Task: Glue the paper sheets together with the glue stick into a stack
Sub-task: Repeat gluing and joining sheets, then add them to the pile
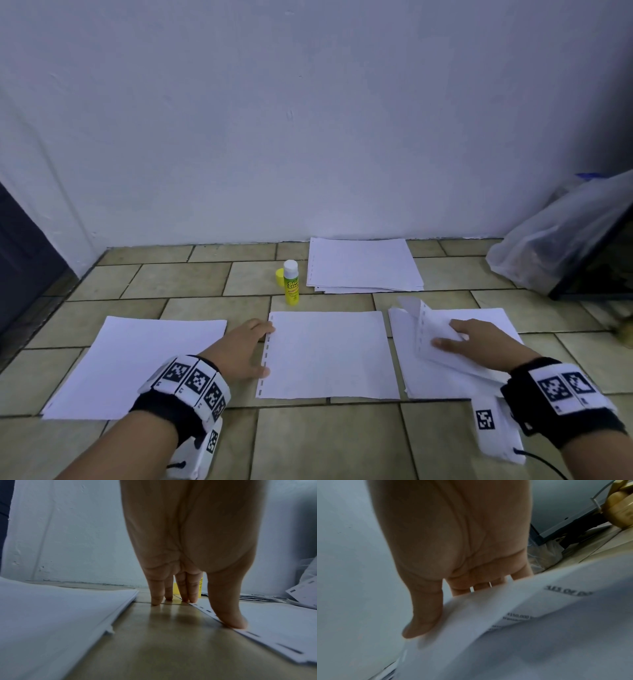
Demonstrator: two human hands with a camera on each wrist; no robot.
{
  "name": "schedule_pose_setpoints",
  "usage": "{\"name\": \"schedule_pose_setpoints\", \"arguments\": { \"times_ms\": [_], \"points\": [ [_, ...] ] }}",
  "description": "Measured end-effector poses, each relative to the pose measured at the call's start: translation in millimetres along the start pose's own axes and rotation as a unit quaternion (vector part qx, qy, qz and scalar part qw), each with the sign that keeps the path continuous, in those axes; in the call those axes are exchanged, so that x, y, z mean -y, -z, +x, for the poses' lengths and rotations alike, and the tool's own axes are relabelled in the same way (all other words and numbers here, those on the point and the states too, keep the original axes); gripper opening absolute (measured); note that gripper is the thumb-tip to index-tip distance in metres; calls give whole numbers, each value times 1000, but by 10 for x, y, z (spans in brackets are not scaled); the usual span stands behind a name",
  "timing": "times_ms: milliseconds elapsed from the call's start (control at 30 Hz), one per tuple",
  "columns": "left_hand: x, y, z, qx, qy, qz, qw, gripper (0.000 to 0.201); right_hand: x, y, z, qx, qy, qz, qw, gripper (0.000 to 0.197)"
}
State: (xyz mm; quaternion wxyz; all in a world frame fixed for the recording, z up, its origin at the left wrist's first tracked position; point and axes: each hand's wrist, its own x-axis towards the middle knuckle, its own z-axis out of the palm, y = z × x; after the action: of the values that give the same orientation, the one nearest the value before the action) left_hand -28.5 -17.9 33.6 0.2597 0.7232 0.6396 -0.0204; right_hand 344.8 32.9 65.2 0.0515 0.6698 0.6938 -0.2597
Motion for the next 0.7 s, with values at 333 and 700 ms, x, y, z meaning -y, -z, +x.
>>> {"name": "schedule_pose_setpoints", "arguments": {
  "times_ms": [333, 700],
  "points": [
    [35, -40, 0, 3, 0, -10, 1000, 76, -42, 104, -27, -4, -13, -3, 1000, 38],
    [74, -63, 33, -7, -5, -17, 1000, 77, 1341, -230, -330, -61, 191, -72, 977, 32]
  ]
}}
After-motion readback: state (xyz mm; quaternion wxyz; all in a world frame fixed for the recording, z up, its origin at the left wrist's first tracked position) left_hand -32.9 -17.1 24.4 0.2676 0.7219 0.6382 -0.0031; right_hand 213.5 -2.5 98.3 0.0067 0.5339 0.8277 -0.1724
